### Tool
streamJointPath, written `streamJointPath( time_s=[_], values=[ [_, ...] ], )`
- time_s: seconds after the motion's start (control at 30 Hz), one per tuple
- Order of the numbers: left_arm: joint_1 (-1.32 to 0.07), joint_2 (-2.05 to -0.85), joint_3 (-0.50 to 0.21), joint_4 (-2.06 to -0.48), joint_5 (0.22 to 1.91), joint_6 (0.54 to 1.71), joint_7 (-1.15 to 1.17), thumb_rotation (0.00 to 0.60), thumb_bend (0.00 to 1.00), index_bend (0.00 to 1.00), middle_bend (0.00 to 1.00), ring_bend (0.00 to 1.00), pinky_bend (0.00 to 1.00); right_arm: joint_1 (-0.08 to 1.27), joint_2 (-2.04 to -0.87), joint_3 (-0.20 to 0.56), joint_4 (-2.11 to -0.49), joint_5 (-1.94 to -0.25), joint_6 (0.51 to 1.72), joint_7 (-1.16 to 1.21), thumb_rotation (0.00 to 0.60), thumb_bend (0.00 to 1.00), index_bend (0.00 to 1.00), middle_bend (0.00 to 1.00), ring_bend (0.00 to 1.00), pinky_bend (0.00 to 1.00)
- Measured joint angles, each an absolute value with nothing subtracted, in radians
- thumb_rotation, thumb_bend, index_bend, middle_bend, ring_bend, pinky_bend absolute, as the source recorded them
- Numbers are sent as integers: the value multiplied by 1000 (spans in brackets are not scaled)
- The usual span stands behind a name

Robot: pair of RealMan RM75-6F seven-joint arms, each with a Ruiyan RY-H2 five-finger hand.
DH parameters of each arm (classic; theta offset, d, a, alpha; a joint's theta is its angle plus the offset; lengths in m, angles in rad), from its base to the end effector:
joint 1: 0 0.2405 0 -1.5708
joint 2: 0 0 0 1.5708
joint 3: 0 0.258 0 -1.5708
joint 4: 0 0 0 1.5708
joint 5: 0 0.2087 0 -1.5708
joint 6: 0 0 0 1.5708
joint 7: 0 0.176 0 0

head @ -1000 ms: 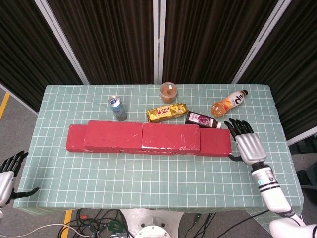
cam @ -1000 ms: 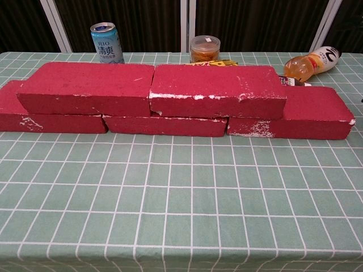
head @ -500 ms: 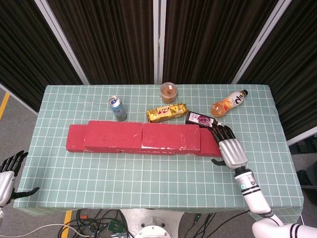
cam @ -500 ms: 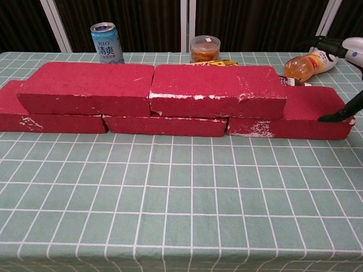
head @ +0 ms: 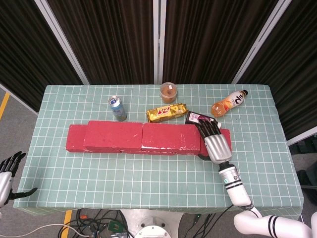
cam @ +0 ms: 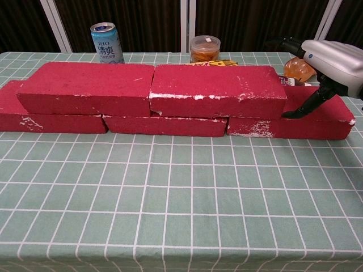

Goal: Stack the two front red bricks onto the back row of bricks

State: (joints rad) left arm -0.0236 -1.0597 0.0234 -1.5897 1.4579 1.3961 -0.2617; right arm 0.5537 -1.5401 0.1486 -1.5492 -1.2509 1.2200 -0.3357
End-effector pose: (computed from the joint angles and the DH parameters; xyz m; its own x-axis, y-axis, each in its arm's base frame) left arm -0.3532 0.1749 0.1616 0.2083 0.1549 0.9657 0.9635 0.1371 -0.2298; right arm -0.1723 -0.3356 0.0085 0.3651 -0.0993 0.9257 -0.9028 -0.2805 0.3260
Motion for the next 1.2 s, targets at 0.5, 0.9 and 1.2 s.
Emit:
streamJointPath(
  time_s=[0.5,0.9,1.2],
  values=[
    [-23,-1059,26,-1584,1465,1396,-270,600,0,0,0,0,0,588,-1560,198,-1560,-1202,1173,-377,600,0,0,0,0,0],
    [-23,-1050,20,-1592,1465,1405,-271,600,0,0,0,0,0,537,-1458,170,-1682,-1282,1236,-337,600,0,0,0,0,0],
    [-17,-1058,8,-1583,1507,1470,-282,600,0,0,0,0,0,444,-1197,103,-1872,-1344,1294,-367,600,0,0,0,0,0]
  ],
)
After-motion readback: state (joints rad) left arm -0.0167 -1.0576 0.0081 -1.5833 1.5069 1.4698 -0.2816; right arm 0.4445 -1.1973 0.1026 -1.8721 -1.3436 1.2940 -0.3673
